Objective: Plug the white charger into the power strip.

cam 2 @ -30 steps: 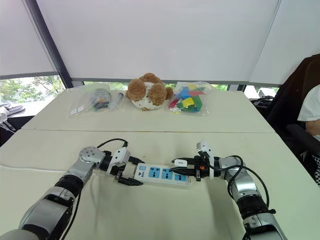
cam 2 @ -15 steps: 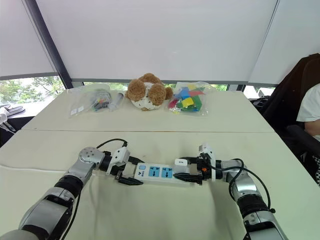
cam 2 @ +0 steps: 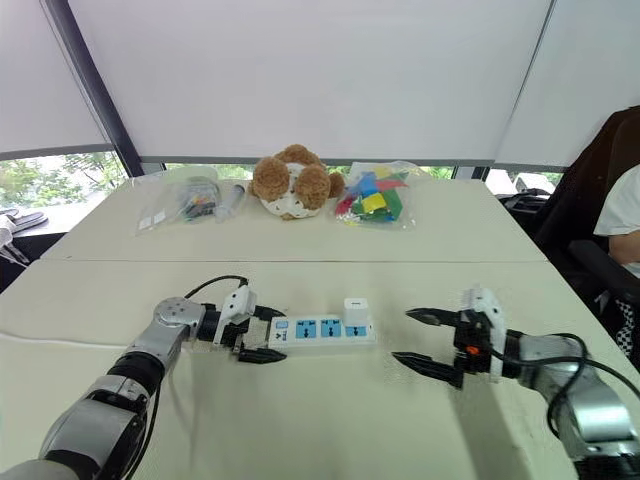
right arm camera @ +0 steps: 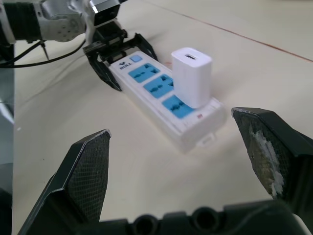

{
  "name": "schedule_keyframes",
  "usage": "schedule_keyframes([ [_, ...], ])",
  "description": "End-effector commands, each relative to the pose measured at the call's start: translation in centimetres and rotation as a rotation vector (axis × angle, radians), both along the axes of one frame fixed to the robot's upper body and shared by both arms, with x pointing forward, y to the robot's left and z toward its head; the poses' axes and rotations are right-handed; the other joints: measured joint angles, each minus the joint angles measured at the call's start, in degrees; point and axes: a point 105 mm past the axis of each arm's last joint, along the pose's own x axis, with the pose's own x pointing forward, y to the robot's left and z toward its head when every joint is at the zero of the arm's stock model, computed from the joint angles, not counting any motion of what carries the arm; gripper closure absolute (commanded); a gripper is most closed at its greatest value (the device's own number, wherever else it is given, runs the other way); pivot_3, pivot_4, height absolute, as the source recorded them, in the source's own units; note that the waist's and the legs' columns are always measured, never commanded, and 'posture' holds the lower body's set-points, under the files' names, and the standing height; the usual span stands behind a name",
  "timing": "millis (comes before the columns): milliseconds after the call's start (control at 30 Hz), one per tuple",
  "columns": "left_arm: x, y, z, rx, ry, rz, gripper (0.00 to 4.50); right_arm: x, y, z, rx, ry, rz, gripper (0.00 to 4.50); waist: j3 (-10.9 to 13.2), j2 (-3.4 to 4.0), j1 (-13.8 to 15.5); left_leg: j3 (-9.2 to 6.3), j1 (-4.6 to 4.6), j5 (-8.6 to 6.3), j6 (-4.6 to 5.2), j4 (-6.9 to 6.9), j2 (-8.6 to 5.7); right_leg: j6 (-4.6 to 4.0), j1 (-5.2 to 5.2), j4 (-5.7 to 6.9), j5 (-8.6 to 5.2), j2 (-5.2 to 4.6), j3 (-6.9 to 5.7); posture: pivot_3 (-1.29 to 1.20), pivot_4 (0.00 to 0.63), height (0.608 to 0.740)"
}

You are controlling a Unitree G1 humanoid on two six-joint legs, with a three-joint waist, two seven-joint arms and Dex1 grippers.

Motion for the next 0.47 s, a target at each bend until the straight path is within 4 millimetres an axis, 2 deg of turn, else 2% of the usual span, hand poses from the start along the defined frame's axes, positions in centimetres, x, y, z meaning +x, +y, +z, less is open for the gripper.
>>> schedule_keyframes([
  [33,-0.4,3.3,2.6,-0.048,-0.006,0.099,0.07,-1.3,-1.2,-0.2,0.018,0.03,-0.077,0.16,0.1,-0.15,-0.1,-0.02,0.01,0.0,0.0,-0.06,0.09,0.03,-0.03,0.01,0.02,0.08,0.0,0.0,0.15,0.739],
  [233,-1.6,6.9,5.3,-0.118,0.067,0.303,0.07,-1.8,-2.7,-1.4,0.057,0.102,-0.174,0.16,0.4,0.0,0.2,-0.07,-0.19,-0.01,0.0,-0.16,0.27,0.08,-0.26,0.05,0.01,0.26,-0.01,0.0,0.15,0.739],
  [300,-1.3,9.4,6.3,-0.165,0.063,0.454,0.07,-1.8,-2.8,-1.7,0.09,0.125,-0.212,0.16,0.4,-0.02,0.3,-0.07,-0.18,-0.01,0.0,-0.16,0.26,0.07,-0.23,0.04,0.0,0.25,-0.01,0.0,0.15,0.739],
  [367,-1.2,11.1,6.4,-0.186,0.046,0.57,0.07,-1.5,-3.1,-1.9,0.125,0.131,-0.266,0.16,0.4,-0.05,0.2,-0.07,-0.18,-0.01,0.0,-0.15,0.27,0.05,-0.23,0.04,-0.01,0.25,-0.01,0.0,0.15,0.739],
  [467,-1.3,11.7,6.2,-0.227,0.041,0.649,0.07,-0.7,-3.7,-2.0,0.153,0.12,-0.339,0.16,0.5,-0.04,0.1,-0.06,-0.16,0.0,0.0,-0.13,0.26,-0.01,-0.23,0.05,-0.03,0.23,0.0,0.0,0.15,0.739],
])
